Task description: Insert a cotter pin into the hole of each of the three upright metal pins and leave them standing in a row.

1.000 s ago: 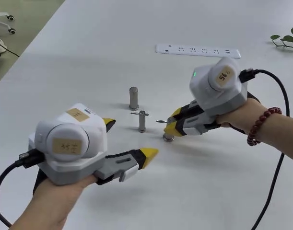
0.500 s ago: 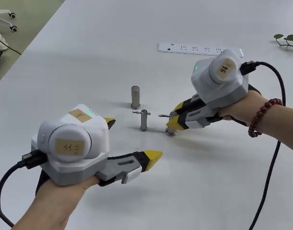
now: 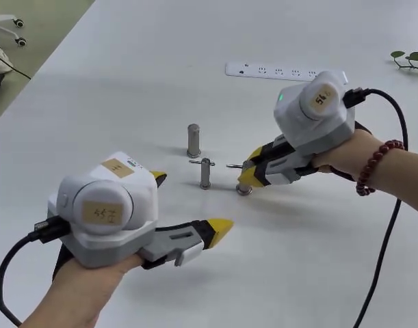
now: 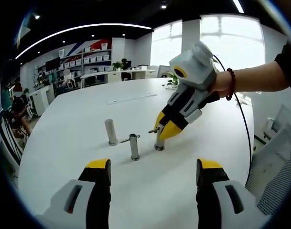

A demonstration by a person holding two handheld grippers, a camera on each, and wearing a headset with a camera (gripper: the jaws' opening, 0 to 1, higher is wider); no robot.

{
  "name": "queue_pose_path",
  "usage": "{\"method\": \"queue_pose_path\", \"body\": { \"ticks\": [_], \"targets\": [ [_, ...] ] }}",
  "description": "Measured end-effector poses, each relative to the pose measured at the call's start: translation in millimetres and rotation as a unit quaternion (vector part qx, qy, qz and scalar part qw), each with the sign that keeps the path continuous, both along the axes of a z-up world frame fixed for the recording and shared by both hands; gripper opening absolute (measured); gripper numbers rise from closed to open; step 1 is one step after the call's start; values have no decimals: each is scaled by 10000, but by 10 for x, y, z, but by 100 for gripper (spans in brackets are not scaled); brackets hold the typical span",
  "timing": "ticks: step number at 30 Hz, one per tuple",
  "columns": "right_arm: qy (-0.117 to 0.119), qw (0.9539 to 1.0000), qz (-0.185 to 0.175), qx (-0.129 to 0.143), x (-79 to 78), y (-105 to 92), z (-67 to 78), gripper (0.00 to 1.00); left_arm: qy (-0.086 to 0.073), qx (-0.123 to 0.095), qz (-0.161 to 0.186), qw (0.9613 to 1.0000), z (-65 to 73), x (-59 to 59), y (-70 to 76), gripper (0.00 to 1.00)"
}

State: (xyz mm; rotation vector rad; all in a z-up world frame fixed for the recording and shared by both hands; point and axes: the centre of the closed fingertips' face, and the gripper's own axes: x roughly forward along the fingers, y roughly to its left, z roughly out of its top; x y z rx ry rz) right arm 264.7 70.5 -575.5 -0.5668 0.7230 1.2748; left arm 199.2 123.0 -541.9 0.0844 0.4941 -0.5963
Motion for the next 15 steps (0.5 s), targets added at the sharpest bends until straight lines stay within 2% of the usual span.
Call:
{"method": "queue_pose_path", "body": {
  "ticks": [9,13,15],
  "targets": [
    [-22,10000,-46,-46,-26,-13,8,16,14,23,2,10000,-11,-2,6,73],
    [22,9998,-174,108,-27,9,73,19,-8,14,18,10000,-1,3,16,73],
    [99,9989,-333,329,-19,57,141,20,-22,3,22,10000,8,5,16,73]
  ]
}}
